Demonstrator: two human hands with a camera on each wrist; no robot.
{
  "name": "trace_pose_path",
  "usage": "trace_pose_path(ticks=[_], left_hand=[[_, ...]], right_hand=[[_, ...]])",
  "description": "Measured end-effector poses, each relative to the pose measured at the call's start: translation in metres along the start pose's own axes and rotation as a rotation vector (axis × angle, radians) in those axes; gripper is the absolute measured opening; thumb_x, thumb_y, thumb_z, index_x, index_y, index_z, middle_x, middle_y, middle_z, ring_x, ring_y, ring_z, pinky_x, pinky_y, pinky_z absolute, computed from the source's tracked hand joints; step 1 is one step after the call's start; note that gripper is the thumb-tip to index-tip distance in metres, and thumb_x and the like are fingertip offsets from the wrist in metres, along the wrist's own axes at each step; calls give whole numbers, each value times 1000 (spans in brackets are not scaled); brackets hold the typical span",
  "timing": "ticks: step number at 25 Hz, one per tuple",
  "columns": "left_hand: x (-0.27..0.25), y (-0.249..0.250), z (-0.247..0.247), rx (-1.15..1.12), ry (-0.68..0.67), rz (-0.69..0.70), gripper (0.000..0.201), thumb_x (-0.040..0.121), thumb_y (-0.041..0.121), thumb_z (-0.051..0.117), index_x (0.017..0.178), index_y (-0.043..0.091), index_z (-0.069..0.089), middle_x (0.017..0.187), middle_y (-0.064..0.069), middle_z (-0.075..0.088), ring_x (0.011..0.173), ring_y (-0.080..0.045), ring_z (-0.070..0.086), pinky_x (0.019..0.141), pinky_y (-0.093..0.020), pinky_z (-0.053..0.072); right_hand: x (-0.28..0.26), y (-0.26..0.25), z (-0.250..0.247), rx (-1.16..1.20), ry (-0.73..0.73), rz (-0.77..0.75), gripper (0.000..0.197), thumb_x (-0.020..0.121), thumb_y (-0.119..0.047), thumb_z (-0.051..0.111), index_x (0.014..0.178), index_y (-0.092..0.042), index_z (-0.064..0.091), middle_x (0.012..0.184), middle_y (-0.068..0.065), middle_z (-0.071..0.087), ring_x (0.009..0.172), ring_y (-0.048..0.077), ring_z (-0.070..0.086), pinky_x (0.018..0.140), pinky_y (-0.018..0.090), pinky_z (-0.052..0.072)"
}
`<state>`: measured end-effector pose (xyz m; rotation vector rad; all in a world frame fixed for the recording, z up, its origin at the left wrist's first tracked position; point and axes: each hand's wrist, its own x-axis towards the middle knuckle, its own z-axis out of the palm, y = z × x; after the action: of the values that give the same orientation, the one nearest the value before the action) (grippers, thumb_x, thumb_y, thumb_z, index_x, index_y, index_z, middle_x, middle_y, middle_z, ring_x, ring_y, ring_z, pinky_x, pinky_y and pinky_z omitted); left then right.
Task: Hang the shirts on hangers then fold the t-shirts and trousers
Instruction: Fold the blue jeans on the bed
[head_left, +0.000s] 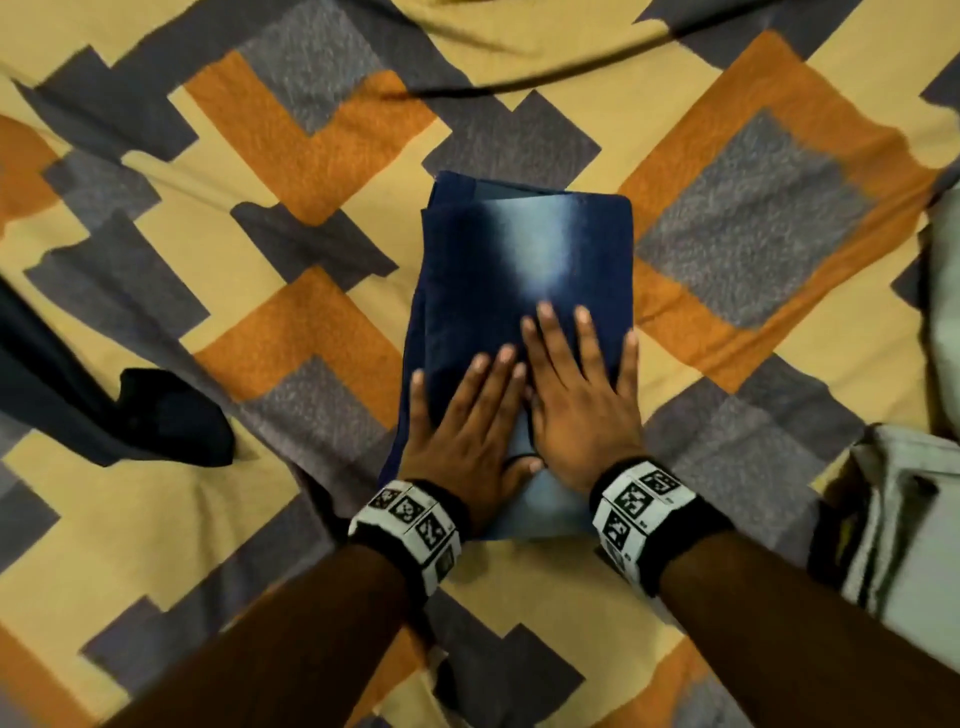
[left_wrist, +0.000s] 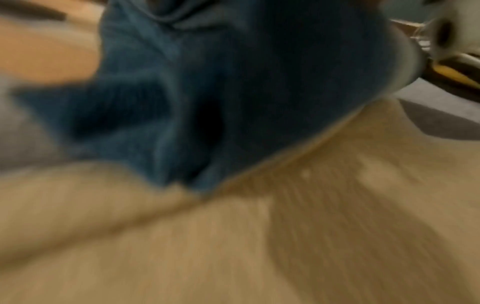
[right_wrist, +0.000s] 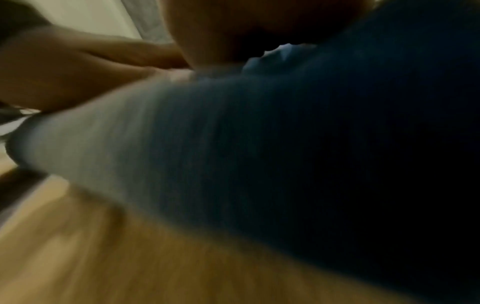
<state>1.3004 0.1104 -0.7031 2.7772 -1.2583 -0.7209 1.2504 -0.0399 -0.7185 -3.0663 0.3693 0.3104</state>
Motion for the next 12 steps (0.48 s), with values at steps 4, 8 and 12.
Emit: trace_pose_path(ticks=[4, 8, 12], left_hand=[[-31, -88, 15, 21, -183, -248, 90, 73, 87, 2, 140, 38, -33, 145, 17, -41, 141, -19, -25, 106, -66, -14], [-49, -61, 0, -49, -83, -223, 91, 83, 79, 8, 149, 22, -14, 155, 4, -26, 144, -24, -21, 108, -61, -15], [-79, -8, 31, -193, -190, -320, 77, 82, 78, 1, 143, 40, -26, 151, 17, -31, 144, -20, -18, 107, -64, -12]], right_hand=[[-31, 42, 20, 3, -37, 198, 69, 92, -54, 36, 152, -21, 22, 159, -1, 20, 145, 27, 13, 109, 66, 6], [-50, 5, 0, 96, 12, -33, 73, 95, -59, 25, 152, -15, 19, 160, 5, 12, 147, 29, 10, 112, 62, 4], [-59, 17, 2, 36, -192, -77, 82, 87, -77, 19, 152, -28, 18, 160, -5, 17, 147, 24, 12, 113, 58, 0]])
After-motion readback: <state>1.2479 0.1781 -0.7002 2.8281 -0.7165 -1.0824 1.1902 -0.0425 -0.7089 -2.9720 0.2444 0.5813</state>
